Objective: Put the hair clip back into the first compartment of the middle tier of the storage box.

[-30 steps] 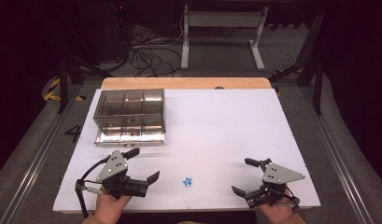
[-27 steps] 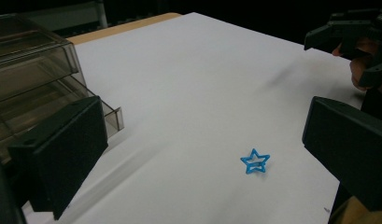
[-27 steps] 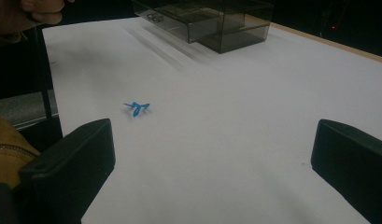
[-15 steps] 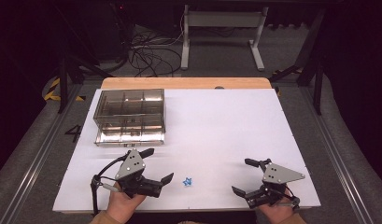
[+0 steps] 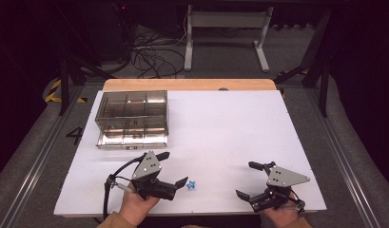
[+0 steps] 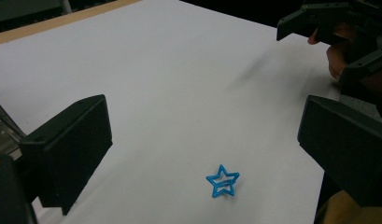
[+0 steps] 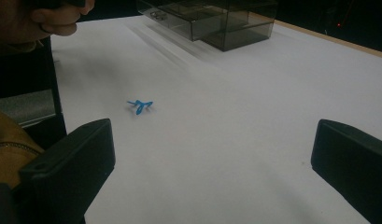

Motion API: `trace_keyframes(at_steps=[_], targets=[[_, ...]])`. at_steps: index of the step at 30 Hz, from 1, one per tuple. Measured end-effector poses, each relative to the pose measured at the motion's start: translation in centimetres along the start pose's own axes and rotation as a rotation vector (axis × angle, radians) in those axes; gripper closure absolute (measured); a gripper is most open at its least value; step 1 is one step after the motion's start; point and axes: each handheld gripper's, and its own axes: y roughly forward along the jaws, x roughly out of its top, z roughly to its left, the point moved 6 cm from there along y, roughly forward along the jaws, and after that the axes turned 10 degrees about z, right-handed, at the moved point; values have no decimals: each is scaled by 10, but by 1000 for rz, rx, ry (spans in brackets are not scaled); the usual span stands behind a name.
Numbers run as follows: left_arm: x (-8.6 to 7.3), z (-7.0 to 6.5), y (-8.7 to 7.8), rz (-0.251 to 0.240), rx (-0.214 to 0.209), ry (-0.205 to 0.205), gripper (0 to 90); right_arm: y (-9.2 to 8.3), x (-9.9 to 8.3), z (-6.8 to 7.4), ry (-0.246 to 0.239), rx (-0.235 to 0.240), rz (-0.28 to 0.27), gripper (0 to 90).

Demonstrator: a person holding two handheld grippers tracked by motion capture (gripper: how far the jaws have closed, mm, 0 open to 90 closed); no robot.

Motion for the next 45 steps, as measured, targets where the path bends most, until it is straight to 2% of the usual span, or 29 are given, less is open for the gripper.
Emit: trace_keyframes(at_steps=[9,17,25,33,44,45], targets=[[2,-4,12,28,-14,5,54,1,0,0,-1,4,4,4],[5,-11,22,56,-15,32,59,2,0,0,1,7,4,4],[4,-12,25,73,-18,30,94,2,-1,0,3,10,4,4],[-1,-13,29,133,-39,47,184,2,-1,0,1,10,6,4],[-12,-19,43,261,-58,92,281,3,-1,0,0,17,12,4],[-12,-19,43,261,-58,92,286,3,-1,0,0,17,12,4]])
